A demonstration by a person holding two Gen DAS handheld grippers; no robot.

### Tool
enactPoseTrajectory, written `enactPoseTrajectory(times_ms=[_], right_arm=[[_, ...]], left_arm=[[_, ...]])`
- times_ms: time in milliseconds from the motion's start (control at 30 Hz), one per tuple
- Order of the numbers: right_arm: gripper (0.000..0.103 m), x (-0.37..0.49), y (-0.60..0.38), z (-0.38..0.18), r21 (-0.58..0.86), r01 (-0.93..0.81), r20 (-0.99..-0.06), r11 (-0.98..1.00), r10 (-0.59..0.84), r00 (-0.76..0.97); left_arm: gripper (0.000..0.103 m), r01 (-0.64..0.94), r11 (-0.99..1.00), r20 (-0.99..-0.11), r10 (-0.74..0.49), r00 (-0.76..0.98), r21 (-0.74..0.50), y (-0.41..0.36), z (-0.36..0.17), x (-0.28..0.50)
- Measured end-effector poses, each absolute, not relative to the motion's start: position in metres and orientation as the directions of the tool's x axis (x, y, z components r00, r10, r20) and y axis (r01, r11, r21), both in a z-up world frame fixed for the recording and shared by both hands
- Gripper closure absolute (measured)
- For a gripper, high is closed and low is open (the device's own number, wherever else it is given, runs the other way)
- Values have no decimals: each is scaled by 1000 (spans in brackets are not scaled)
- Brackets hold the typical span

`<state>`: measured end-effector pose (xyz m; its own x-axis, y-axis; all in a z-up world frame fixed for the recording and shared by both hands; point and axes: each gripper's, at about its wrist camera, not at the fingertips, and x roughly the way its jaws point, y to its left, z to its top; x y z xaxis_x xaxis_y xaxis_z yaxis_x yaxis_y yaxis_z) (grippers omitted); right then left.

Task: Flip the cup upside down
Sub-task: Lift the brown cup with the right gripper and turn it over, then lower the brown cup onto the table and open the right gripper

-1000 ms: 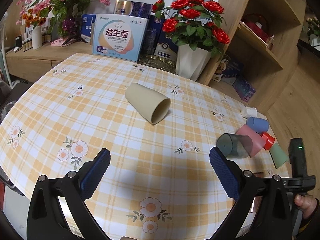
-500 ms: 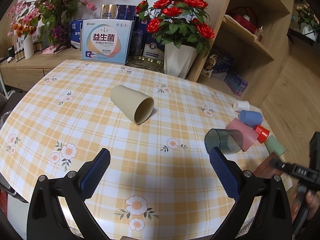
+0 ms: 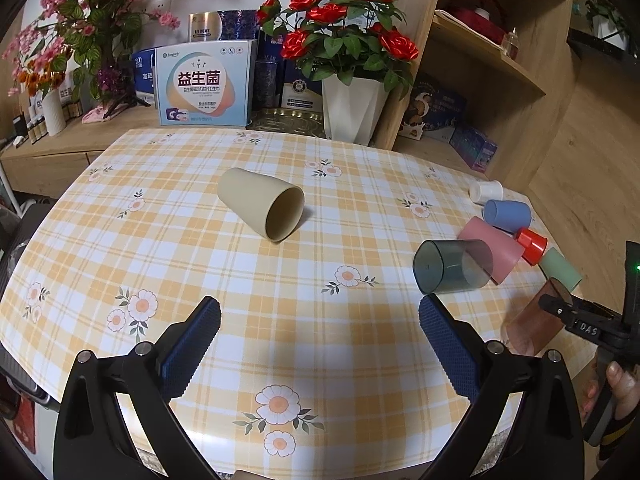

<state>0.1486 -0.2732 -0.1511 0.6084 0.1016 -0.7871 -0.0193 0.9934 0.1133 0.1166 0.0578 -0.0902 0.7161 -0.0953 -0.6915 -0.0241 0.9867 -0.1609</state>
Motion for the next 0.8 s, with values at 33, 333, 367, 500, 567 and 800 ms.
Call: enactPoseTrajectory(times_ms=[33,333,367,500,567,800], right_arm=[[40,149,-272,-153,109,-20,-789,994,99,607],[40,144,-264,-159,77,-34,-795,996,82,601],[40,143,-263,-159,72,-34,-797,997,78,599],[40,143,-264,-162,100,-31,-810,995,99,578],[39,141,-264,-163,109,-26,-813,994,105,573],[39,136,-265,-139,138,-20,-785,990,122,608]], left_arm=[[6,-27,987,-692,-93,716,-160,58,-90,117],[6,-31,986,-699,-96,709,-166,59,-93,118],[6,-29,985,-699,-98,708,-167,59,-93,119],[6,-23,986,-697,-102,710,-167,59,-92,117],[6,-20,986,-697,-105,710,-168,59,-91,117],[6,8,988,-687,-112,718,-153,51,-76,114]])
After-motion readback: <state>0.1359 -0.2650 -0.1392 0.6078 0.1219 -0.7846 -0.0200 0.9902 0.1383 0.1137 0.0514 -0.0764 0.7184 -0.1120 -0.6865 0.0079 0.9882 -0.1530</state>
